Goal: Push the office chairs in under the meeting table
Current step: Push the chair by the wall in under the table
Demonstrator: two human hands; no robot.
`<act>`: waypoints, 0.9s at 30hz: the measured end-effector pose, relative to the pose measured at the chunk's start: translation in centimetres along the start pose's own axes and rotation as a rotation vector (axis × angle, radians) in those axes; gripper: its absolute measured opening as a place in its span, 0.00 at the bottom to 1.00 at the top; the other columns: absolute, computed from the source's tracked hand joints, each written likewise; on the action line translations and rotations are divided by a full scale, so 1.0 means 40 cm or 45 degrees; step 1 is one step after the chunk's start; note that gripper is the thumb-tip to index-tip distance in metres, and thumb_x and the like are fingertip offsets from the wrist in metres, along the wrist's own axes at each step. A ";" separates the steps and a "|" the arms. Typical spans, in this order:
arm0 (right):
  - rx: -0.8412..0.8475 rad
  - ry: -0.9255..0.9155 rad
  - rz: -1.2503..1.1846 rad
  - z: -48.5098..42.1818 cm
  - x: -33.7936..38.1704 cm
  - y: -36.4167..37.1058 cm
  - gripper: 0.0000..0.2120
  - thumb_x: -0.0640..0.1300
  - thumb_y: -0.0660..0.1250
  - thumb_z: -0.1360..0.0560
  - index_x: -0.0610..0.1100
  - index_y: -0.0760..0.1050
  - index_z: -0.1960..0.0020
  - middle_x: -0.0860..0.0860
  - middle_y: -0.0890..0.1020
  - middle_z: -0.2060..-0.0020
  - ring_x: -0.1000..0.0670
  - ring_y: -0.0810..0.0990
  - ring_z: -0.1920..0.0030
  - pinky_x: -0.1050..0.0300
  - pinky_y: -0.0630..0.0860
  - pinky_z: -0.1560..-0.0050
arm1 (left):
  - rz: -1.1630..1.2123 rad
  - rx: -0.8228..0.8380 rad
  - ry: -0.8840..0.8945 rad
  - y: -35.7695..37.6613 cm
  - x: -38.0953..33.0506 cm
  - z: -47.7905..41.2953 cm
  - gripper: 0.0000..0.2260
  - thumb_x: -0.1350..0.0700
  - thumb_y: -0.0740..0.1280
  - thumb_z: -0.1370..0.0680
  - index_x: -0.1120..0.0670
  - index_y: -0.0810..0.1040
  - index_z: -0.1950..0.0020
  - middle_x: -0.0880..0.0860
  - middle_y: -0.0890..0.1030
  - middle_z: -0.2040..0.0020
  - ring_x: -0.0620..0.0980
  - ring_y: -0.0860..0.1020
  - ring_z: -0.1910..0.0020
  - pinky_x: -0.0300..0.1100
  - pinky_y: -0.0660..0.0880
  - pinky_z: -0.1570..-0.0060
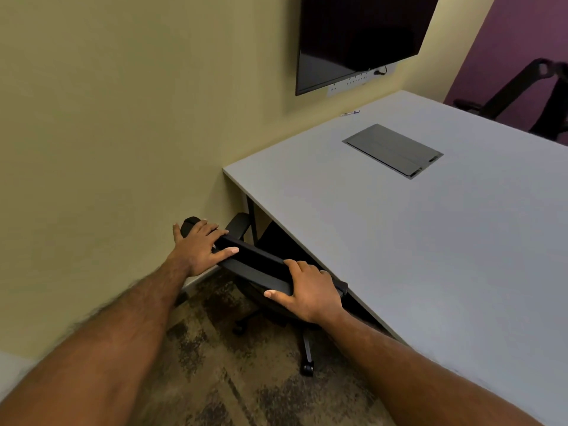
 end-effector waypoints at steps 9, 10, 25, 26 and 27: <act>-0.028 0.116 0.041 -0.080 0.063 0.019 0.44 0.79 0.51 0.29 0.51 0.58 0.23 0.48 0.73 0.30 0.44 0.72 0.32 0.41 0.70 0.33 | -0.071 -0.059 0.222 -0.012 0.084 -0.117 0.45 0.20 0.37 0.30 0.43 0.67 0.24 0.49 0.67 0.23 0.52 0.57 0.21 0.67 0.46 0.24; -0.027 0.140 0.036 -0.088 0.081 0.023 0.44 0.78 0.51 0.28 0.51 0.58 0.23 0.48 0.72 0.29 0.44 0.71 0.31 0.41 0.69 0.32 | -0.073 -0.039 0.236 -0.016 0.100 -0.132 0.45 0.20 0.37 0.30 0.43 0.67 0.24 0.49 0.67 0.23 0.52 0.57 0.21 0.67 0.46 0.24; -0.108 0.386 0.007 -0.215 0.257 0.072 0.47 0.79 0.48 0.28 0.49 0.55 0.20 0.49 0.68 0.25 0.45 0.68 0.27 0.42 0.67 0.28 | -0.035 -0.056 0.492 -0.065 0.251 -0.330 0.43 0.19 0.41 0.31 0.41 0.72 0.28 0.47 0.69 0.24 0.51 0.58 0.21 0.65 0.45 0.24; -0.113 0.394 0.009 -0.222 0.263 0.074 0.47 0.79 0.48 0.28 0.49 0.54 0.20 0.49 0.68 0.25 0.45 0.68 0.27 0.42 0.67 0.28 | -0.034 -0.059 0.507 -0.068 0.257 -0.341 0.42 0.19 0.42 0.31 0.41 0.72 0.28 0.47 0.70 0.24 0.51 0.58 0.21 0.65 0.45 0.24; -0.115 0.405 0.009 -0.231 0.269 0.076 0.47 0.79 0.47 0.28 0.49 0.54 0.20 0.49 0.68 0.26 0.45 0.68 0.27 0.42 0.67 0.28 | -0.030 -0.059 0.520 -0.069 0.263 -0.353 0.42 0.20 0.43 0.30 0.41 0.72 0.28 0.47 0.70 0.25 0.51 0.59 0.21 0.64 0.45 0.24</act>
Point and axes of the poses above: each hand's wrist, its own z-axis away from the middle knuckle, its own y-axis out of the palm, x = y × z, the point moved 3 cm from there along -z, towards the middle knuckle
